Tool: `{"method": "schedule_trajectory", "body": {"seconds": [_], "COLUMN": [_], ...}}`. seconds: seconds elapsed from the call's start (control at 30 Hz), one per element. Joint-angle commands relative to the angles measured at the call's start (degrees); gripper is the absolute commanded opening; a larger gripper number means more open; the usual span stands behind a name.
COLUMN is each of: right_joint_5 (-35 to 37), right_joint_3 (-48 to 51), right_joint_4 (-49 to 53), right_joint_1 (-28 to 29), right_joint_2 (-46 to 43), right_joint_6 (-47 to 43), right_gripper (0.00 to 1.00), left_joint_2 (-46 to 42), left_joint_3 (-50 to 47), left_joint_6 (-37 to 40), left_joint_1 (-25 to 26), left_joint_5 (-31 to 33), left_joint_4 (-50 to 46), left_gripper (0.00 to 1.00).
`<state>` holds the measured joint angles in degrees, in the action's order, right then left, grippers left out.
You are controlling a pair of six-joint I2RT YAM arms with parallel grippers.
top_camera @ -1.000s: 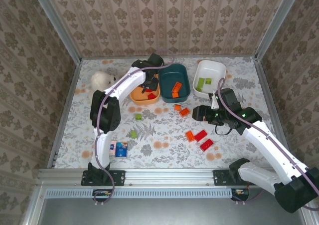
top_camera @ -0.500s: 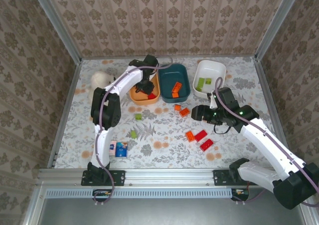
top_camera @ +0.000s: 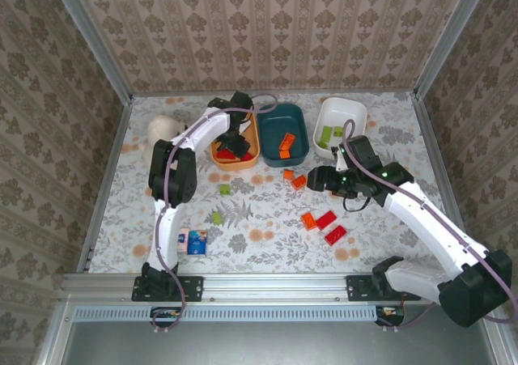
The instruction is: Sort the legos into containers by color
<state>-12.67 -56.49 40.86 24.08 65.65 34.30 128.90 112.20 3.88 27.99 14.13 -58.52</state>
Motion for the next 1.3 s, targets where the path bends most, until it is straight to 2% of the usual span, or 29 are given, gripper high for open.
{"method": "schedule_trajectory", "body": {"seconds": [0.0, 0.13, 0.23, 0.37, 0.6, 0.73, 0.9, 1.0, 1.27], "right_joint_5": [3.1, 6.6, 8.5, 11.0, 14.8, 15.3, 18.7, 19.2, 17.6], "right_joint_3": [-2.3, -4.9, -6.0, -8.1, -7.7, -8.3, -10.2, -11.0, -8.8], "right_joint_4": [2.1, 3.1, 3.2, 7.6, 13.7, 14.3, 13.3, 12.4, 11.2], "right_joint_1": [1.0, 3.1, 4.1, 6.6, 15.9, 17.6, 18.4, 18.4, 18.6], "right_joint_2": [2.7, 8.0, 11.6, 16.3, 22.0, 27.7, 34.1, 35.9, 38.0], "right_joint_6": [-0.6, -0.8, -1.5, -2.0, -6.9, -8.9, -9.8, -10.5, -9.9], "right_gripper": [0.73, 0.73, 0.72, 0.69, 0.64, 0.68, 0.69, 0.69, 0.5], "left_joint_2": [-2.5, -7.7, -14.3, -26.9, -45.3, -54.3, -63.8, -67.2, -69.2], "left_joint_3": [0.5, 0.8, -2.6, -14.7, -37.7, -47.9, -56.9, -59.1, -59.2], "left_joint_6": [-1.3, -5.5, -11.1, -20.8, -31.5, -36.5, -41.9, -43.5, -43.8], "left_joint_1": [0.0, 0.6, 1.3, 2.3, 6.8, 10.3, 11.3, 11.4, 11.4], "left_joint_5": [-0.9, -0.2, -1.4, -7.1, -15.0, -16.0, -15.8, -15.2, -14.1], "left_joint_4": [-1.7, -1.0, 2.4, 10.3, 20.3, 22.1, 22.7, 22.1, 21.1], "left_gripper": [0.91, 0.93, 0.93, 0.93, 0.93, 0.93, 0.93, 0.94, 0.94]}}
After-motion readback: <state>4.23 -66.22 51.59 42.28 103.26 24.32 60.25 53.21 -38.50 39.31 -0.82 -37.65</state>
